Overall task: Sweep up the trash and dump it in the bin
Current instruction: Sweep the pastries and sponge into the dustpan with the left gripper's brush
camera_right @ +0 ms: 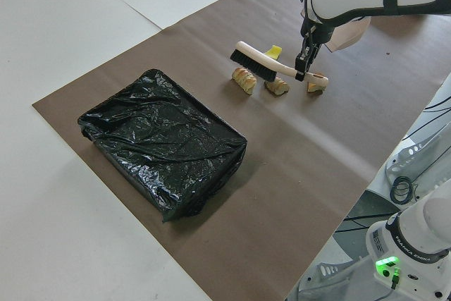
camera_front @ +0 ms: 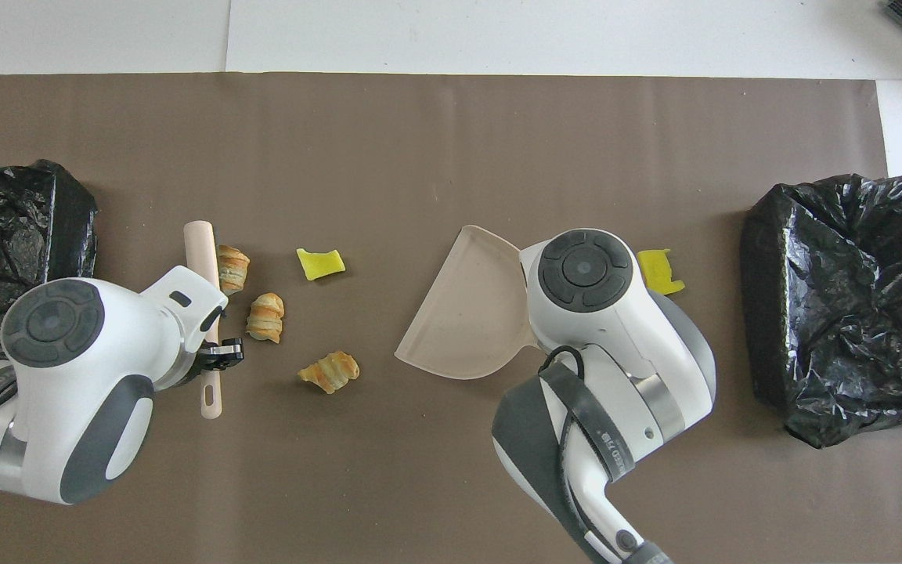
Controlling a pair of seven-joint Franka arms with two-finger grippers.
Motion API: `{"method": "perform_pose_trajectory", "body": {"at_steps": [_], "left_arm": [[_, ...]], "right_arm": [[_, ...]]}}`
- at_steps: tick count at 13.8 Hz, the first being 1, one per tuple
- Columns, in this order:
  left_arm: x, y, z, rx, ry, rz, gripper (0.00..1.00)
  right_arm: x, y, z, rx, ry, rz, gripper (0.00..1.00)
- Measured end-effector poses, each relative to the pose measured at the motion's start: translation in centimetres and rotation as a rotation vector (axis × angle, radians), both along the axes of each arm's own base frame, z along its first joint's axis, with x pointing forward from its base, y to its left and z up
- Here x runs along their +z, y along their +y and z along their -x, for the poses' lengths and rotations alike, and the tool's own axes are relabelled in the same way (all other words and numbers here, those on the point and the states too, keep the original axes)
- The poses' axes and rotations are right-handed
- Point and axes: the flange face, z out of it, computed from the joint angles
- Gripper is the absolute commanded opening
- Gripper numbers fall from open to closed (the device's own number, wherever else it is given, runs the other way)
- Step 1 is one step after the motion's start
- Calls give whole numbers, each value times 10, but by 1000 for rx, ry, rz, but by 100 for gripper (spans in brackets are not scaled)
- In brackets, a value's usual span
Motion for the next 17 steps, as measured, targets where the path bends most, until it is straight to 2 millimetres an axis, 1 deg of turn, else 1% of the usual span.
{"method": "perform_pose_trajectory", "body": {"at_steps": [1, 2, 3, 6, 7, 8, 10, 14, 16, 17], "left_arm": [[-7, 17, 0, 7, 14, -1, 0], [-16, 28, 3, 16, 32, -3, 0], [-24, 32, 7, 20, 47, -5, 0], [-44, 28, 21, 7, 84, -15, 0], [-45, 24, 23, 5, 85, -18, 0], [-46, 17, 25, 5, 83, -21, 0], [-48, -10, 33, 2, 81, -28, 0], [-52, -72, 51, -43, 70, 36, 0], [-52, -100, 61, -95, 60, 67, 0], [-54, -117, 67, -131, 51, 83, 0]], "right_arm": [[-4, 3, 2, 2, 3, 3, 0], [-8, 5, 2, 9, 1, 0, 0], [-11, 7, 2, 22, -6, -7, 0], [-26, 16, 3, 49, -10, -13, 0], [-33, 19, 5, 59, 0, -8, 0], [-40, 25, 8, 79, 11, -5, 0], [-50, 35, 10, 142, 22, -11, 0], [-51, 38, 12, 184, 32, -15, 0], [-51, 40, 15, 148, 36, -3, 0], [-52, 42, 18, 122, 38, 6, 0]]}}
